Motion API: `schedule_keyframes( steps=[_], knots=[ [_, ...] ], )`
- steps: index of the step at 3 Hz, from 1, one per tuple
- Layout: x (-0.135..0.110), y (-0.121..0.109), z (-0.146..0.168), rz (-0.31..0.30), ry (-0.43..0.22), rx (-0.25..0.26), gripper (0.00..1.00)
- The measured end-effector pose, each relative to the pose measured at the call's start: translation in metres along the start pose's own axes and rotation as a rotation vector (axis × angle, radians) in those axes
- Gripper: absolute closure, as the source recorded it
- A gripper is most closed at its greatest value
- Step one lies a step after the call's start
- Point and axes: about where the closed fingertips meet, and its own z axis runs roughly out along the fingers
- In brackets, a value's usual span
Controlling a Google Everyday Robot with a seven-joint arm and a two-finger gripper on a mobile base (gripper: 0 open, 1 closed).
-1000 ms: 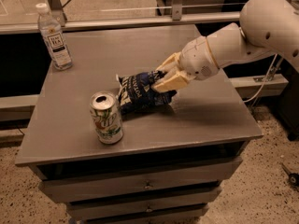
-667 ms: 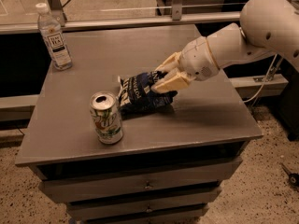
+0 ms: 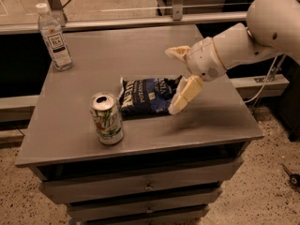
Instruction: Move blue chip bag near 7up can
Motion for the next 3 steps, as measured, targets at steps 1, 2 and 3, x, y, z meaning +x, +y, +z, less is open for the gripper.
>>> schedule_keyframes(
  steps=[1, 2, 3],
  knots=[
    [0.016, -0.019, -0.049, -0.033, 0.096, 0.119, 0.00],
    [0.019, -0.048, -0.133, -0.096, 0.214, 0.313, 0.00],
    [0.019, -0.048, -0.133, -0.096, 0.214, 0.313, 0.00]
  ],
)
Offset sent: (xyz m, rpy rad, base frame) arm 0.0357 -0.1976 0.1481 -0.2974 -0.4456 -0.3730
